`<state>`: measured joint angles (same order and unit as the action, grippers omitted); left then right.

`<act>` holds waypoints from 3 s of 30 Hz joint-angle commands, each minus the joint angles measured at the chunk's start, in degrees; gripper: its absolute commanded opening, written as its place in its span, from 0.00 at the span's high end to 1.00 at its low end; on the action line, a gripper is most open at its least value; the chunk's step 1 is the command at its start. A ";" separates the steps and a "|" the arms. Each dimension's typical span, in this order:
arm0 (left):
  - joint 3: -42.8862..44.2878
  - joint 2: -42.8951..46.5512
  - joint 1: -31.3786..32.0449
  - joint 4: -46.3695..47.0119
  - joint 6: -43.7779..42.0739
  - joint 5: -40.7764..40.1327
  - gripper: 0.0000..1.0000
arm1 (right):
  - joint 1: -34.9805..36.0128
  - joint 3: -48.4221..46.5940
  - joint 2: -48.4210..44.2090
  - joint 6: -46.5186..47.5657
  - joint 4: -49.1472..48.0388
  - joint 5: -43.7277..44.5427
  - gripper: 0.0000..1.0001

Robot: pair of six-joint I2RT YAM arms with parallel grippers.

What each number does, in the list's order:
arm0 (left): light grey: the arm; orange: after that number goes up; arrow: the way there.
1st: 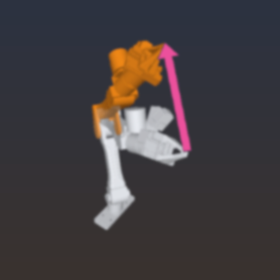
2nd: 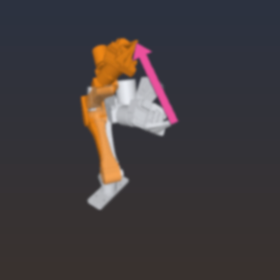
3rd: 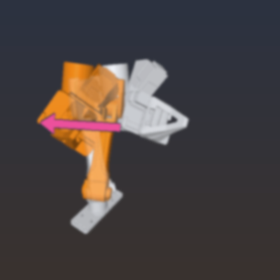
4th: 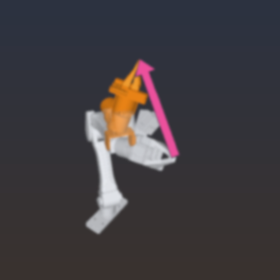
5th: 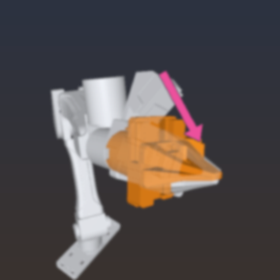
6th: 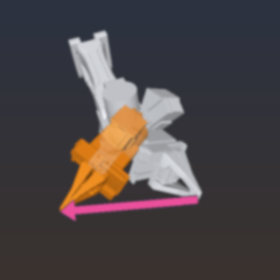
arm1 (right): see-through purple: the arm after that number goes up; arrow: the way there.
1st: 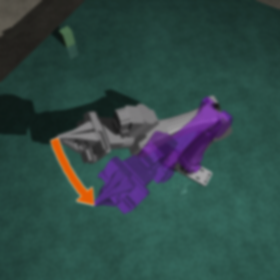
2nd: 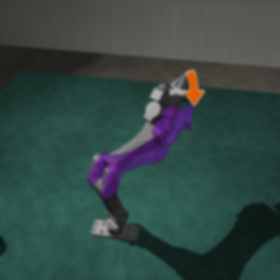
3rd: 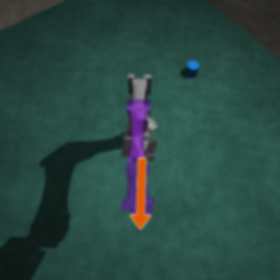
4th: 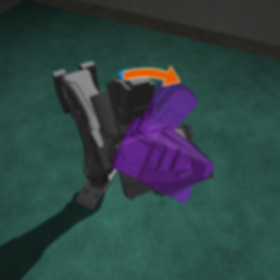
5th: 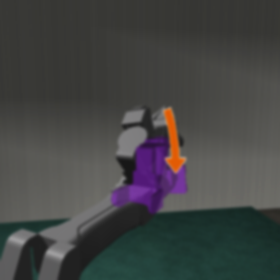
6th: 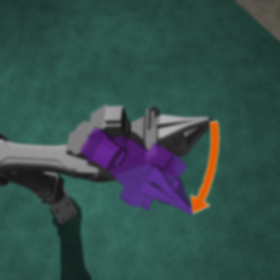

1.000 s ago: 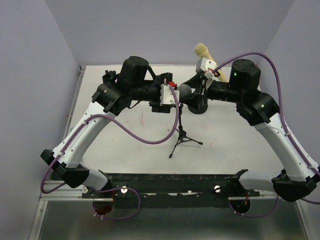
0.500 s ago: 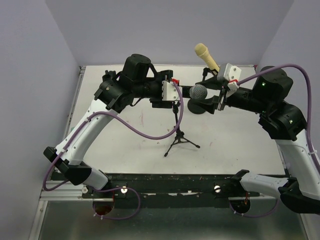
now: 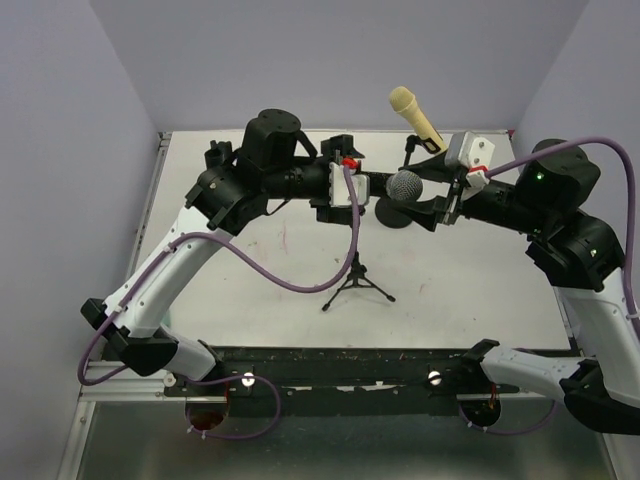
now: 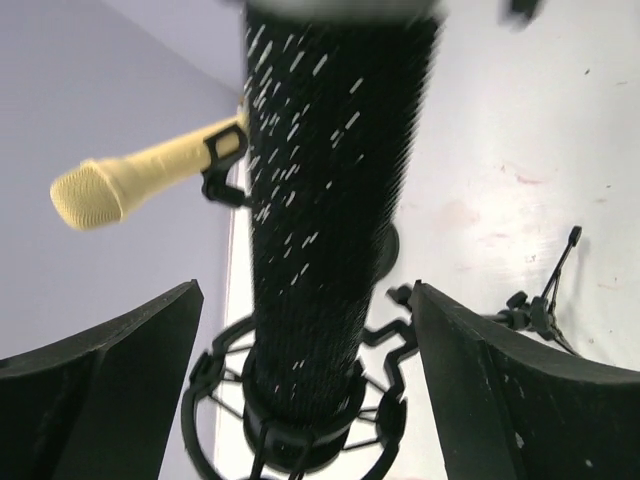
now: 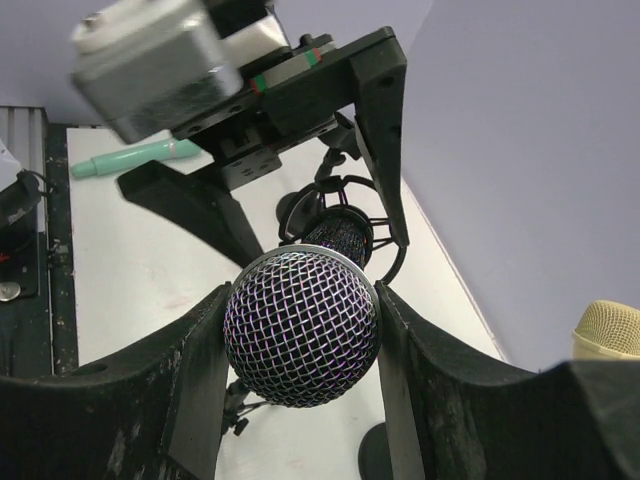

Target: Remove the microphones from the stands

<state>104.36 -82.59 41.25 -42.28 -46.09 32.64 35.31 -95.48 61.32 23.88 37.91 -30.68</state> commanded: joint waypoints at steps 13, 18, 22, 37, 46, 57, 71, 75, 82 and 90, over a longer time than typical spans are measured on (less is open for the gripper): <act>7.09 -3.19 7.61 -0.52 -5.24 -2.84 0.46 | 0.11 4.24 -1.55 -0.23 -6.27 2.72 0.99; 7.09 -3.02 7.96 0.80 -4.80 -5.66 0.67 | 0.11 11.53 -4.36 -2.86 -5.40 8.86 0.44; 6.39 -2.49 7.96 1.15 -4.80 -7.59 0.82 | 0.02 16.81 -8.05 -11.83 -5.13 13.37 0.22; 3.05 -0.91 7.96 7.56 -2.61 -19.18 1.00 | -0.42 37.89 -14.83 -20.09 -22.67 4.40 0.18; -0.21 0.76 7.96 10.64 -2.17 -25.96 1.00 | -0.50 49.51 -6.32 -20.27 -50.81 3.17 0.28; -1.08 1.90 7.96 9.76 -1.64 -26.31 1.00 | -0.15 52.67 6.00 -21.68 -67.61 2.99 0.39; 0.41 0.94 7.96 9.32 -1.55 -26.49 1.00 | 1.34 54.35 15.05 -21.60 -76.67 3.60 0.62; 1.46 0.32 8.05 9.24 -1.29 -26.05 1.00 | 1.87 53.21 17.42 -19.31 -77.02 4.04 0.80; 3.40 -0.38 10.33 5.64 -6.54 -19.83 1.00 | 2.04 53.12 21.82 -17.90 -77.20 2.64 0.99; -4.59 1.99 16.83 12.12 -20.26 -19.28 1.00 | 2.48 52.86 24.20 -17.11 -75.18 1.32 0.99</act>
<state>103.13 -82.50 55.27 -35.38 -57.10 11.18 37.19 -42.98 82.48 5.04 -42.24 -27.94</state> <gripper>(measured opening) 0.497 0.035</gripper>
